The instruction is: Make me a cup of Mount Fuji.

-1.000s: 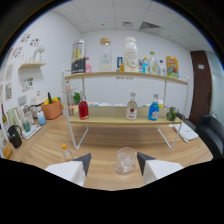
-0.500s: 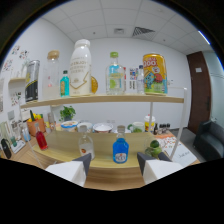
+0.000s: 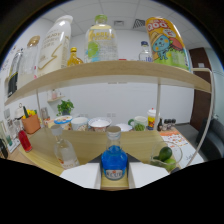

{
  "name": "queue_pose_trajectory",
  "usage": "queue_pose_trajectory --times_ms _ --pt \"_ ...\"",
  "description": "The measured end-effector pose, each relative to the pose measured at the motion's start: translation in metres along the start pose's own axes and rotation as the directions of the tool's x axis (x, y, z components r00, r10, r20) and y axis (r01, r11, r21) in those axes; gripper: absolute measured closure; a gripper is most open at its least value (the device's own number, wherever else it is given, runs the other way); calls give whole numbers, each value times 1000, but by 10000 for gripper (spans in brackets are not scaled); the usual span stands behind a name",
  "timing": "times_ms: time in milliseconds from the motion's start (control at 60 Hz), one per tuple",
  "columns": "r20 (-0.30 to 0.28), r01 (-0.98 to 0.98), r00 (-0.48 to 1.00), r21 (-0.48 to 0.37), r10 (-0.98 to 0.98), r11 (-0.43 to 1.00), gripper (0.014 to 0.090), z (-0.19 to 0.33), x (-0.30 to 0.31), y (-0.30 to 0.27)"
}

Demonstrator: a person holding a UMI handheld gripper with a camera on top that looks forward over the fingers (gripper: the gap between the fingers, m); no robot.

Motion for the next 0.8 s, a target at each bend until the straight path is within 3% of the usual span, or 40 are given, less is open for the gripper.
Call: queue_pose_trajectory --times_ms 350,583,667,800 --pt "-15 -52 998 24 53 998 686 -52 -3 -8" --pt "-46 -40 998 -82 36 996 688 -89 -14 68" --pt "-71 36 997 -122 -45 992 688 -91 -16 90" --pt "-77 322 939 -149 -335 935 689 -89 -20 102"
